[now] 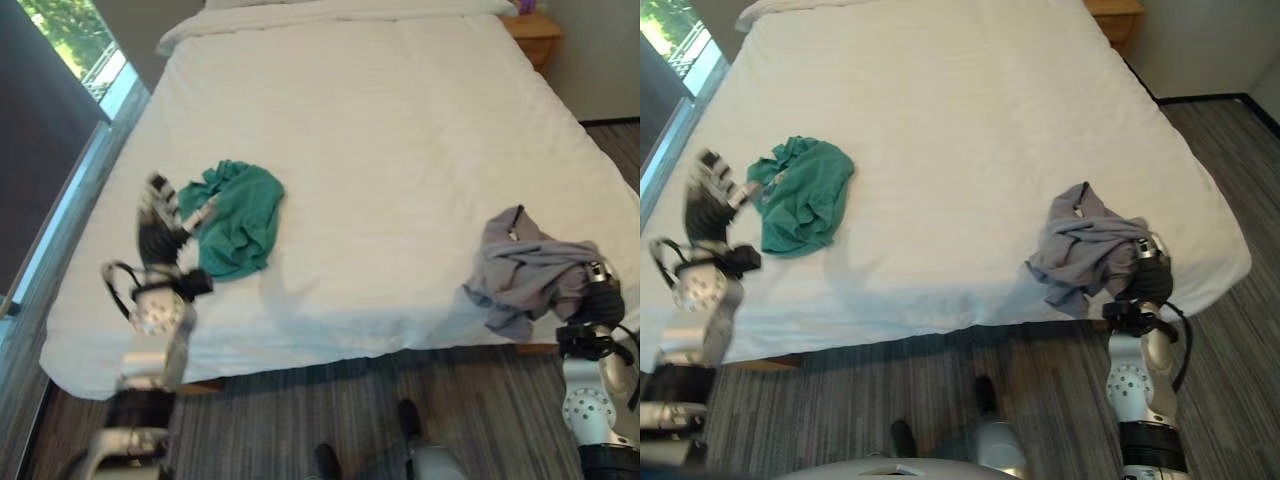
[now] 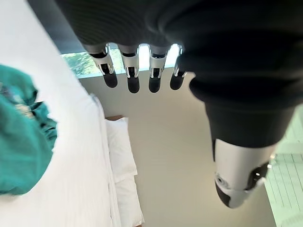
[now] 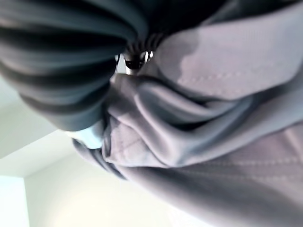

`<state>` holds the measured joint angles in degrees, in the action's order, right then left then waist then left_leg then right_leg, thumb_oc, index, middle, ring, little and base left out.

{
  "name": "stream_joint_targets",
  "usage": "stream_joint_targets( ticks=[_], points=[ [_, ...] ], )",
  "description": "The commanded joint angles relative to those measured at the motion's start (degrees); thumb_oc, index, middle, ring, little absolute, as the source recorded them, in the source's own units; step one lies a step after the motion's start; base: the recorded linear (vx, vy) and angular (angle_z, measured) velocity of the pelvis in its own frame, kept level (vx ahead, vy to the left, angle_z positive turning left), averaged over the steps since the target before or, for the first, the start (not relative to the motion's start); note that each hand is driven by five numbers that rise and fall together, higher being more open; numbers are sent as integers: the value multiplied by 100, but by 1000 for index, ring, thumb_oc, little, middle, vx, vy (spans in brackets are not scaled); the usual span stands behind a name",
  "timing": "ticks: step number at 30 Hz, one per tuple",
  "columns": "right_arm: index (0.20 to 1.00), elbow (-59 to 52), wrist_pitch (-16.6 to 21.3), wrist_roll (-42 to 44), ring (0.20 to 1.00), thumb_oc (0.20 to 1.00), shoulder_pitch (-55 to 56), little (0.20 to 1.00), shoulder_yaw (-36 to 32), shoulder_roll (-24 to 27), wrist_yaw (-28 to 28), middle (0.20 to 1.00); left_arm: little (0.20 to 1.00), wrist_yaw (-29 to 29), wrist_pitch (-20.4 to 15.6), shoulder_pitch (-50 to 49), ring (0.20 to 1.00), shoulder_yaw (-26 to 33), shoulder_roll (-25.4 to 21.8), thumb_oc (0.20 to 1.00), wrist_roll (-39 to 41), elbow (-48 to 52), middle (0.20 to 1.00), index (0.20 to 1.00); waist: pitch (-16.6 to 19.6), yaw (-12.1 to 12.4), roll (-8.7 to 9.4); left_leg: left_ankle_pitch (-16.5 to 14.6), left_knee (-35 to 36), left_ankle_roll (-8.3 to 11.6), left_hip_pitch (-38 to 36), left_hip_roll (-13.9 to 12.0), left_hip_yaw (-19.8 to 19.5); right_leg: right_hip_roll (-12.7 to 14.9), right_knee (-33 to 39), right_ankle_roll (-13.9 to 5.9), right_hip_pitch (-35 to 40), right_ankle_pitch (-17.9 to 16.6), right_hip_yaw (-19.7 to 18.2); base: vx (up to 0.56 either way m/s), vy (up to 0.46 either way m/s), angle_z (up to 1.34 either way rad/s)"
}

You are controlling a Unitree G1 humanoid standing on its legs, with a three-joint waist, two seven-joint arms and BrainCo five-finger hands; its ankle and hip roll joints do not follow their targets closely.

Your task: Pick up bed clothes into laundry basket.

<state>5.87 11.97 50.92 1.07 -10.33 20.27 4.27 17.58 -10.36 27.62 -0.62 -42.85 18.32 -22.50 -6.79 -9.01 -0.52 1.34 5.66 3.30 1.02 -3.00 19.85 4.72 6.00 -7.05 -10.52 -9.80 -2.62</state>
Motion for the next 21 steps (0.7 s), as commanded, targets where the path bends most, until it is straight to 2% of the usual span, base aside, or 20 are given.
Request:
stream_joint_targets(
  ticks=[1, 2, 3, 4, 7, 16, 21],
  points=[
    [200, -187, 232, 302, 200, 200, -398, 200, -192, 266, -205, 200, 1000, 207, 173, 1489, 1000, -542, -805, 1000, -780, -971, 1000, 1000, -216, -183, -90, 17, -66, 127, 166, -63, -161, -31, -100, -235, 452, 443, 441, -56, 6, -12],
    [200, -154, 243, 309, 200, 200, -405, 200, -160, 308, -169, 200, 1000, 323, 287, 2074, 1000, -895, -1005, 1000, -1016, -1469, 1000, 1000, -278, -228, -92, 16, -66, 134, 240, -73, -168, -38, -100, -248, 375, 438, 455, -58, -2, -6],
    [200, -149, 245, 310, 200, 200, -420, 200, -182, 286, -169, 200, 1000, 327, 272, 2162, 1000, -961, -1010, 1000, -1010, -1519, 1000, 1000, -284, -210, -70, 54, -66, 134, 272, -74, -169, -39, -100, -239, 344, 407, 456, -57, -9, -5],
    [200, -152, 277, 369, 200, 200, -417, 200, -135, 353, -99, 200, 1000, 456, 462, 3073, 1000, -1524, -1152, 1000, -1238, -2311, 1000, 1000, -358, -266, -57, 112, -66, 146, 408, -102, -148, -41, -100, -246, 210, 347, 463, -48, -20, 0],
    [200, -224, 307, 353, 200, 200, -349, 200, -139, 477, 21, 200, 1000, 663, 817, 4059, 1000, -2020, -1243, 1000, -1725, -3231, 1000, 1000, -494, -315, -16, 163, -66, 146, 547, -117, -119, -44, -100, -293, 58, 265, 452, -2, -7, -10],
    [200, -639, 365, 159, 200, 200, -10, 200, -176, 440, 49, 200, 1000, 1083, 1252, 4719, 1000, -2225, -1673, 1000, -2461, -3644, 1000, 1000, -697, -216, 72, 188, -66, 160, 760, -134, -22, -8, -100, -348, -210, 193, 459, 25, 2, -14],
    [200, -683, 384, 87, 200, 200, 8, 200, -115, 431, 46, 200, 1000, 1255, 1379, 4425, 1000, -1946, -1814, 1000, -2724, -3246, 1000, 1000, -782, -134, 85, 182, -66, 156, 842, -113, -37, 6, -100, -366, -284, 187, 461, 1, 1, -1]
  ],
)
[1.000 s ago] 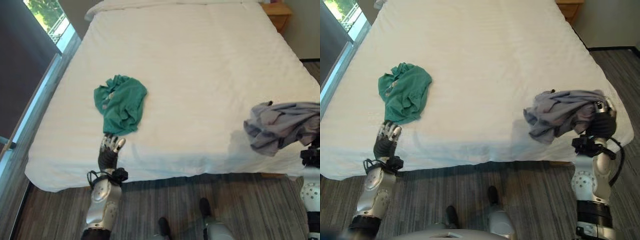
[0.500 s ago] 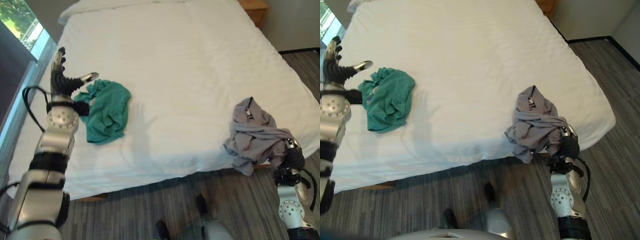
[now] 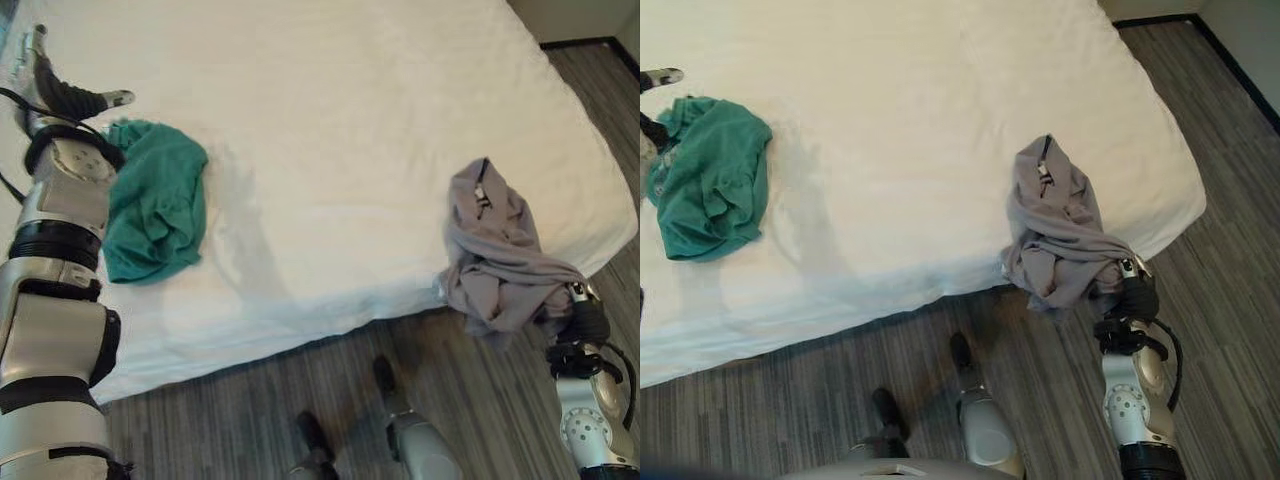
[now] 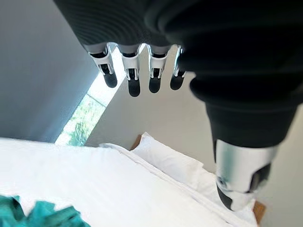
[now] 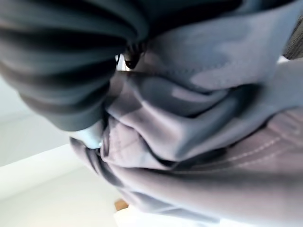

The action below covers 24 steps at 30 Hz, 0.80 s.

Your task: Pick up bed clothes into laundry basket.

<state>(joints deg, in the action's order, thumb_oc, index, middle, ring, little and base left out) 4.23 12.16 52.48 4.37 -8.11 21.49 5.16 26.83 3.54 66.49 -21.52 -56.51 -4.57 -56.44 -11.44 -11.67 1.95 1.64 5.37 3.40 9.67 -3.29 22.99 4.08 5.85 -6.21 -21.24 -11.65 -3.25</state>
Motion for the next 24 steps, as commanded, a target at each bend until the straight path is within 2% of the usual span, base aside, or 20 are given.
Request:
stream_joint_targets(
  ticks=[1, 6, 7, 10, 14, 19, 24],
  points=[
    [200, -536, 363, -97, 200, 200, -320, 200, -345, 322, -60, 200, 1000, 344, 21, 445, 1000, 217, -491, 1000, -505, 202, 1000, 1000, -331, 152, -165, 146, -37, 147, -17, -82, -355, 70, -85, -450, 782, 380, 539, 24, -3, -3],
    [200, -544, 369, -173, 200, 200, -407, 200, -338, 430, -126, 200, 1000, 143, 102, 69, 1000, 288, -720, 1000, -950, 275, 1000, 1000, -406, 195, -181, 131, -37, 155, 5, -67, -386, 65, -85, -431, 742, 389, 548, 3, -4, -2],
    [200, -532, 363, -163, 200, 200, -442, 200, -287, 473, -174, 200, 1000, 36, 169, 47, 1000, 134, -808, 1000, -1250, 126, 1000, 1000, -419, 200, -189, 129, -37, 157, 21, -75, -393, 60, -85, -423, 732, 390, 553, -6, -7, -8],
    [200, -537, 386, -139, 200, 200, -521, 200, -210, 496, -219, 200, 1000, -93, 175, 127, 1000, -41, -765, 1000, -1384, -104, 1000, 1000, -460, 187, -174, 131, -37, 155, 50, -75, -406, 50, -85, -424, 695, 377, 538, -29, 0, -4],
    [200, -674, 387, -197, 200, 200, -582, 200, -76, 569, -261, 200, 1000, -131, 269, 291, 1000, -115, -617, 1000, -1348, -414, 1000, 1000, -632, 166, -68, 172, -37, 151, 192, -101, -393, 8, -85, -445, 517, 301, 519, -45, -18, 0],
    [200, -684, 410, -217, 200, 200, -528, 200, -136, 526, -259, 200, 1000, -347, 267, 189, 1000, -65, -534, 1000, -1310, -642, 1000, 1000, -763, 183, -21, 220, -37, 149, 326, -104, -418, 3, -85, -442, 397, 251, 493, -7, -3, 0],
    [200, -666, 364, -249, 200, 200, -524, 200, -4, 309, -311, 200, 1000, -761, 353, -609, 1000, 138, -29, 1000, -1772, -580, 1000, 1000, -950, 237, 30, 230, -37, 136, 397, -85, -443, 17, -85, -433, 321, 217, 471, -27, -9, -5]
  ],
)
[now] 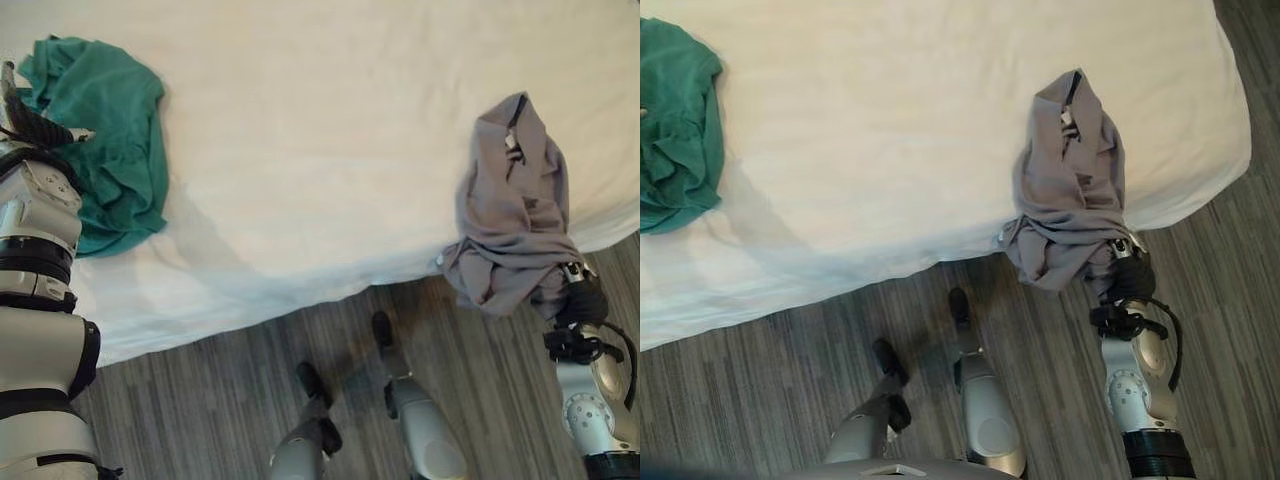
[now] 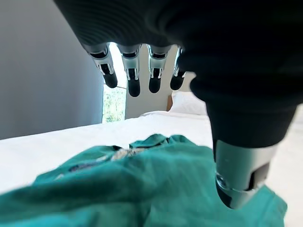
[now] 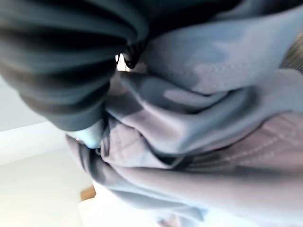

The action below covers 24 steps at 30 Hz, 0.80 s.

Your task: Pick up bed clothes into laundry basket.

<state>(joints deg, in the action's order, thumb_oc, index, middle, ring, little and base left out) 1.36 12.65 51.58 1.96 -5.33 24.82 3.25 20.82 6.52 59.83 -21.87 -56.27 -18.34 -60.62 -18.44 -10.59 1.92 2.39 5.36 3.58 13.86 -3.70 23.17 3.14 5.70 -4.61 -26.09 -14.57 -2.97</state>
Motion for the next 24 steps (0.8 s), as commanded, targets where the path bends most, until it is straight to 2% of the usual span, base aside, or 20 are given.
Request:
stream_joint_targets(
  ticks=[1, 6, 7, 8, 9, 13, 17, 19, 21, 24],
  points=[
    [200, -399, 301, -176, 200, 200, -287, 200, -240, -36, -137, 200, 1000, -230, 72, -8, 1000, 170, 33, 1000, -461, -195, 1000, 1000, -279, 126, 39, 148, -36, 118, -20, -43, -453, 113, -70, -587, 796, 512, 444, -36, 12, -5],
    [200, -397, 291, -178, 200, 200, -406, 200, -95, -91, -215, 200, 1000, -664, 86, -211, 1000, 73, 473, 1000, -699, -477, 1000, 1000, -415, 93, 105, 144, -36, 115, 9, -39, -424, 108, -70, -599, 727, 463, 400, -58, 12, -1],
    [200, -377, 293, -182, 200, 200, -418, 200, -72, -90, -222, 200, 721, -750, 71, -207, 721, 6, 514, 721, -746, -578, 721, 721, -428, 74, 124, 143, -36, 115, 10, -41, -407, 105, -70, -602, 711, 449, 384, 0, 0, 0],
    [200, -374, 295, -181, 200, 200, -414, 200, -75, -90, -223, 200, 721, -751, 65, -197, 721, -7, 520, 721, -746, -591, 721, 721, -436, 80, 116, 104, -36, 116, -19, -43, -410, 102, -70, -611, 741, 478, 387, -38, 3, -2],
    [200, -335, 290, -148, 200, 200, -409, 200, -27, -111, -255, 200, 200, -826, 41, -141, 200, -87, 559, 200, -756, -737, 200, 200, -459, 54, 140, 105, -36, 115, -18, -39, -390, 96, -70, -616, 734, 465, 377, -30, 5, -4],
    [200, -292, 304, -86, 200, 200, -399, 200, 18, -104, -286, 200, 200, -856, -29, -76, 200, -163, 537, 200, -729, -691, 200, 200, -441, 35, 160, 133, -36, 115, -39, -42, -380, 106, -70, -607, 737, 420, 381, -47, -3, -9],
    [200, -256, 329, -64, 200, 200, -375, 200, 14, -93, -303, 200, 200, -731, -132, -127, 200, -142, 375, 200, -695, -405, 200, 200, -367, 59, 107, 116, -36, 121, -128, -30, -405, 121, -70, -599, 807, 424, 410, -17, -1, -2],
    [200, -219, 350, -75, 200, 200, -369, 200, -40, -91, -285, 200, 200, -675, -195, -223, 200, -81, 255, 200, -661, -70, 200, 200, -286, 91, 33, 101, -36, 120, -192, -15, -454, 148, -70, -589, 894, 458, 454, 18, -11, 0],
    [200, -84, 398, -61, 200, 200, -392, 200, -145, -137, -233, 200, 200, -452, -296, -418, 200, 163, 24, 200, -579, 927, 200, 200, -86, 183, -129, 22, -36, 113, -371, 23, -547, 204, -70, -572, 1129, 551, 553, 59, -4, 2],
    [200, -74, 389, -108, 200, 200, -398, 200, -192, -159, -216, 200, 200, -282, -443, -859, 200, 558, 74, 200, -336, 1291, 200, 200, 46, 223, -182, -11, -36, 111, -506, 44, -589, 219, -70, -558, 1277, 598, 583, 46, 9, 5]
  ],
)
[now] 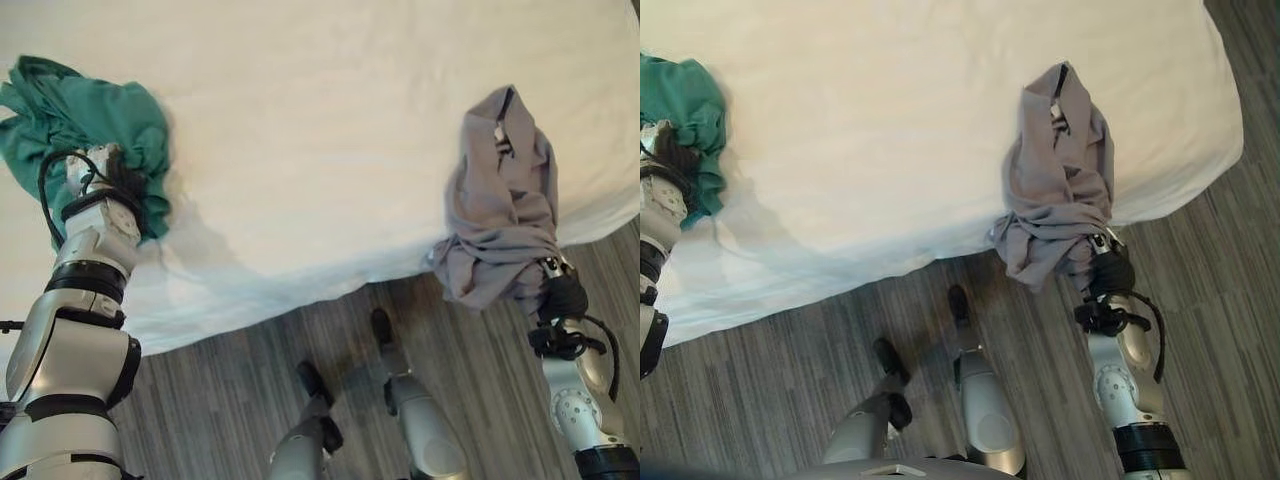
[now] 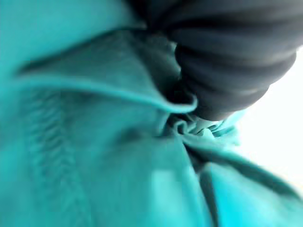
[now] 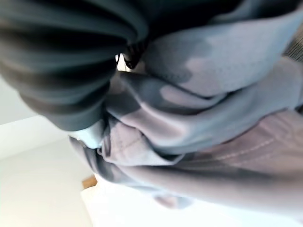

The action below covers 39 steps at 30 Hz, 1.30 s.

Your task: Pick up bed clothes into laundry basket.

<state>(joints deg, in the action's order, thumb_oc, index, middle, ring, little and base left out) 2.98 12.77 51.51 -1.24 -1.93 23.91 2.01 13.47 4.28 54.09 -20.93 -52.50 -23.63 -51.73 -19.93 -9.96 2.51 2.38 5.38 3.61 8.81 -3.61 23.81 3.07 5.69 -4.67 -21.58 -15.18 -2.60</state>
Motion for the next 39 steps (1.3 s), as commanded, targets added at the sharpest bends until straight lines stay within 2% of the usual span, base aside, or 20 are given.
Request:
stream_joint_targets(
  ticks=[1, 2, 4, 5, 6, 8, 9, 12, 14, 19, 20, 22, 25, 27, 28, 33, 35, 36, 37, 39],
  points=[
    [200, -220, 369, -140, 200, 200, -78, 200, -616, -55, -80, 200, 200, 465, -358, -540, 200, 801, -302, 200, 583, 865, 200, 200, 273, 196, -273, -27, -38, 105, -62, 48, -677, 236, -69, -544, 913, 689, 580, 88, 20, 12],
    [200, -216, 341, -261, 200, 200, -56, 200, -773, -46, -20, 200, 200, 505, -700, -1220, 200, 1593, -116, 200, 1579, 1744, 200, 200, 440, 220, -348, -37, -38, 91, -191, 69, -739, 243, -69, -510, 1067, 729, 619, 105, 18, 12],
    [200, -165, 321, -415, 200, 200, -130, 200, -929, -53, 61, 200, 200, 392, -1164, -1726, 200, 2097, 281, 200, 2824, 2474, 200, 200, 641, 259, -392, -96, -38, 80, -370, 77, -788, 235, -69, -485, 1270, 818, 650, 75, 17, 12],
    [200, -169, 318, -417, 200, 200, -130, 200, -913, -39, 64, 200, 200, 383, -1159, -1778, 200, 2143, 283, 200, 2835, 2506, 200, 200, 640, 242, -398, -64, -38, 80, -359, 77, -784, 235, -69, -477, 1259, 791, 648, 76, 4, 28],
    [200, -170, 304, -633, 200, 200, -172, 200, -1024, 20, 154, 200, 200, 260, -1500, -2218, 200, 2351, 476, 200, 3503, 3161, 200, 200, 849, 263, -405, -133, -38, 68, -536, 69, -827, 220, -69, -465, 1450, 870, 665, 87, 1, 30],
    [200, -173, 290, -758, 200, 200, -208, 200, -1026, 74, 235, 200, 200, 224, -1638, -2459, 200, 2477, 575, 200, 3759, 3493, 200, 200, 964, 259, -407, -113, -38, 68, -595, 67, -840, 219, -69, -450, 1515, 870, 664, 76, -2, 26],
    [200, -175, 303, -865, 200, 200, -337, 200, -1056, 149, 269, 200, 200, 158, -1862, -2705, 200, 2591, 669, 200, 4159, 3671, 200, 200, 1175, 287, -386, -150, -38, 64, -755, 52, -857, 203, -80, -430, 1675, 925, 667, 58, -7, 16],
    [200, -234, 294, -987, 200, 200, -301, 200, -1111, 194, 256, 200, 200, 44, -2025, -3173, 200, 2887, 884, 200, 4562, 4160, 200, 200, 1343, 295, -369, -172, -38, 62, -892, 40, -865, 186, -88, -410, 1808, 979, 676, 62, -9, -1],
    [200, -420, 290, -1118, 200, 200, -262, 200, -1191, 175, 214, 200, 200, -168, -2229, -3771, 200, 3206, 1354, 200, 5209, 4761, 200, 200, 1513, 356, -312, -183, -38, 51, -1025, 28, -902, 170, -104, -379, 1965, 1043, 691, 60, -12, -2],
    [200, -850, 307, -1404, 200, 200, 93, 200, -1365, -99, 24, 200, 200, -568, -2166, -5075, 200, 3617, 2315, 200, 5482, 5645, 200, 200, 1671, 412, -264, -214, -38, 25, -1174, 13, -935, 156, -93, -340, 2158, 1102, 722, 27, -14, 1],
    [200, -871, 301, -1416, 200, 200, 123, 200, -1350, -97, 30, 200, 200, -579, -2147, -5136, 200, 3637, 2337, 200, 5486, 5693, 200, 200, 1692, 401, -273, -217, -38, 25, -1180, 13, -936, 156, -92, -340, 2165, 1104, 724, 0, 0, 0],
    [200, -910, 275, -1627, 200, 200, 354, 200, -1378, -300, 6, 200, 200, -748, -2024, -5705, 200, 3591, 2828, 200, 5367, 5773, 200, 200, 1704, 421, -254, -225, -38, -4, -1222, 4, -954, 151, -116, -315, 2193, 1117, 736, 0, 0, 0],
    [200, -894, 281, -1697, 200, 200, 518, 200, -1433, -469, -2, 200, 200, -921, -1957, -6087, 200, 3364, 3379, 200, 5809, 5665, 200, 200, 1705, 419, -247, -236, -38, -24, -1265, -4, -965, 156, -118, -295, 2264, 1136, 751, 6, -2, 1],
    [200, -874, 325, -1751, 200, 200, 572, 200, -1477, -457, -3, 200, 200, -960, -1933, -6200, 200, 3333, 3467, 200, 5805, 5594, 200, 200, 1695, 419, -251, -245, -38, -31, -1288, -5, -977, 148, -116, -286, 2288, 1150, 762, 29, -25, 4],
    [200, -497, 200, -1849, 200, 200, 552, 200, -1131, -53, -60, 200, 200, -616, -2092, -6120, 200, 3394, 3135, 200, 4833, 5340, 200, 200, 1511, 503, 3, -221, -38, -256, -1161, 156, -1841, -48, -686, -244, 2016, 1309, -93, 31, -30, 3],
    [200, -529, 311, -1635, 200, 200, 519, 200, -1207, -171, -13, 200, 200, -458, -2136, -5979, 200, 3482, 3065, 200, 4719, 5347, 200, 200, 1538, 425, 30, -265, -69, -214, -1274, 78, -1806, -91, -783, -237, 2035, 1372, -228, 15, -33, -10],
    [200, -597, 362, -1653, 200, 200, 501, 200, -1334, -72, 3, 200, 200, -442, -2177, -5771, 200, 3509, 2931, 200, 4709, 5310, 200, 200, 1441, 364, 134, -323, -722, -126, -1032, -10, -1783, -68, -774, -198, 2015, 1341, -313, -134, -74, -17],
    [200, -597, 432, -1693, 200, 200, 376, 200, -1345, 4, 86, 200, 200, -333, -2223, -5644, 200, 3543, 2859, 200, 4717, 5336, 200, 200, 1285, 447, 215, -294, -1073, -78, -756, 96, -2301, -100, -788, -197, 1910, 1213, -553, -224, -17, -16],
    [200, -604, 490, -1726, 200, 200, 260, 200, -1307, 84, 113, 200, 200, -191, -2332, -5662, 200, 3762, 2840, 200, 4734, 5419, 200, 200, 1268, 662, 239, -508, -1242, -147, -637, 538, -3314, -212, -809, -246, 1746, 1072, -969, -218, -8, -41],
    [200, -543, 530, -1714, 200, 200, 183, 200, -1419, 155, 228, 200, 200, -58, -2337, -5649, 200, 3909, 2951, 200, 4759, 5416, 200, 200, 1227, 673, 282, -679, -1319, -217, -643, 796, -4012, -374, -713, -347, 1604, 772, -1687, -140, 42, -234]
  ],
)
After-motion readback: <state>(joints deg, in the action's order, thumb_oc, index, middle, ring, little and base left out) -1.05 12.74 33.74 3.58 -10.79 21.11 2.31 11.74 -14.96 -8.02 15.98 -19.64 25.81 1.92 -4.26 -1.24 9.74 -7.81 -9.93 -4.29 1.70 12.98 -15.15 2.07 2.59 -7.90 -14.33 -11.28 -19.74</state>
